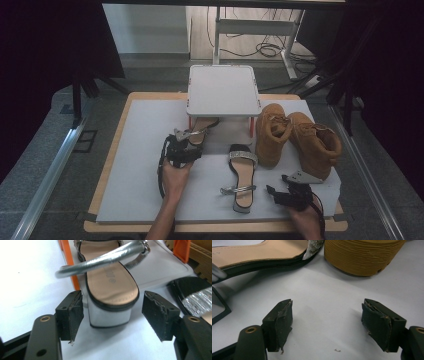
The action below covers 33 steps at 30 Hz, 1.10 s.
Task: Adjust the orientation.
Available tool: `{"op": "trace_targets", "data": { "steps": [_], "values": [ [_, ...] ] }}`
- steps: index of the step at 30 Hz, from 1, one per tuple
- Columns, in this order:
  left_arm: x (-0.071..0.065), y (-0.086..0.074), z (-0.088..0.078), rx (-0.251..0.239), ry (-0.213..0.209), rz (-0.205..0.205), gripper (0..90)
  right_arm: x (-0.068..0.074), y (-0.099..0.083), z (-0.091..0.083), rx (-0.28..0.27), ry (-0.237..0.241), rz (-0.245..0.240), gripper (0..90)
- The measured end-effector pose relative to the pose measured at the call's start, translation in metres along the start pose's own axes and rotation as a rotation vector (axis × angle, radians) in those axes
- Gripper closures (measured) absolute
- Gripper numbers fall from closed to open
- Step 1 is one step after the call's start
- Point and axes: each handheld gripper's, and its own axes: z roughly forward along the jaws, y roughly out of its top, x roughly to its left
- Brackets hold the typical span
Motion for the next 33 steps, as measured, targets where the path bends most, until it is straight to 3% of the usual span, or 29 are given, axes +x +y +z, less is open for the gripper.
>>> {"op": "trace_targets", "data": {
  "steps": [6, 11, 18, 24, 33],
  "values": [
    [0.005, -0.013, -0.014, -0.008, -0.010, 0.041, 43.9, 0.000, 0.000, 0.000, 0.000, -0.001, 0.000, 25.2],
    [0.009, -0.021, -0.017, 0.000, -0.049, 0.047, 61.8, 0.000, 0.000, 0.000, 0.001, -0.001, -0.001, 25.2],
    [0.006, -0.021, -0.012, 0.017, -0.065, 0.077, 83.8, 0.000, 0.000, 0.000, 0.001, -0.001, -0.001, 25.2],
    [0.004, -0.020, -0.001, 0.035, -0.075, 0.078, 87.6, 0.000, 0.000, 0.000, 0.001, -0.001, 0.000, 25.2],
    [-0.012, -0.014, 0.014, 0.048, -0.108, 0.104, 89.6, 0.000, 0.000, 0.000, 0.000, -0.001, 0.000, 25.2]
  ]
}}
